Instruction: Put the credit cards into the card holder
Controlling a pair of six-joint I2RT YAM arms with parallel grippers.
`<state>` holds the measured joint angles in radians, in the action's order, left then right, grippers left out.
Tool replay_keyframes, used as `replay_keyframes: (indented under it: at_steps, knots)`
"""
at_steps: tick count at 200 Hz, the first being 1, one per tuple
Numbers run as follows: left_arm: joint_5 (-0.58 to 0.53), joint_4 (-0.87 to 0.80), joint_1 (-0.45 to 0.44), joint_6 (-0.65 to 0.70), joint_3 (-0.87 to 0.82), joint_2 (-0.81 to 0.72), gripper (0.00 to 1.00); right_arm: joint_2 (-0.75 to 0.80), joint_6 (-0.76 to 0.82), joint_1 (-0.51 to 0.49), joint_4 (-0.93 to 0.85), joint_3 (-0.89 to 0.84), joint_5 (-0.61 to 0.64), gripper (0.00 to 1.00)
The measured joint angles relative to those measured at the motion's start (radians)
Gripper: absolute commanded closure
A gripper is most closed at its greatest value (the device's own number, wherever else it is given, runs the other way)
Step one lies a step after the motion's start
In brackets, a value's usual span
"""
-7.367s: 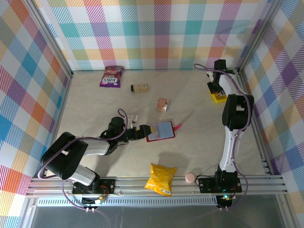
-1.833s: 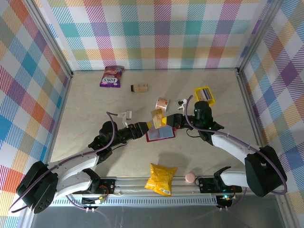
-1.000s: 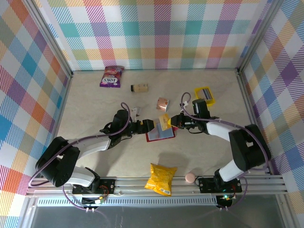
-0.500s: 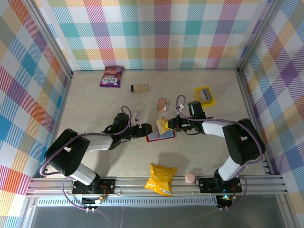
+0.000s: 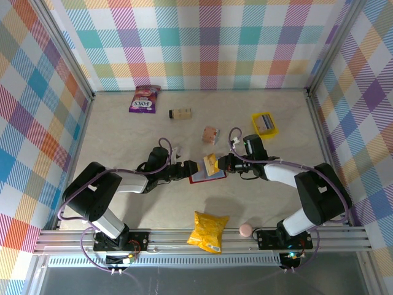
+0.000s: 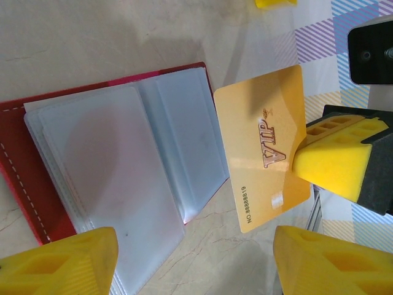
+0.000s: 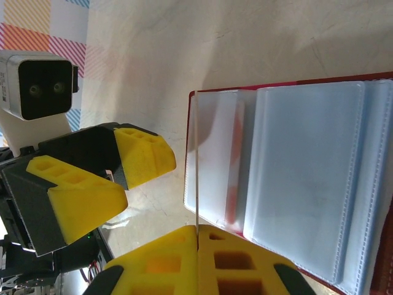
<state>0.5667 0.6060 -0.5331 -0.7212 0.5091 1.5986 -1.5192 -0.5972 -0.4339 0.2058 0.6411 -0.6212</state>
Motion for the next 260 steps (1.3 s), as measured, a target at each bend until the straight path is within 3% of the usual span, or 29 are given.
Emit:
replay_keyframes:
  at_steps: [260]
  knots:
    - [-0.026, -0.104, -0.008, 0.031, 0.034, 0.024, 0.38, -0.140, -0.047, -0.065, 0.041, 0.031, 0.106, 1.00]
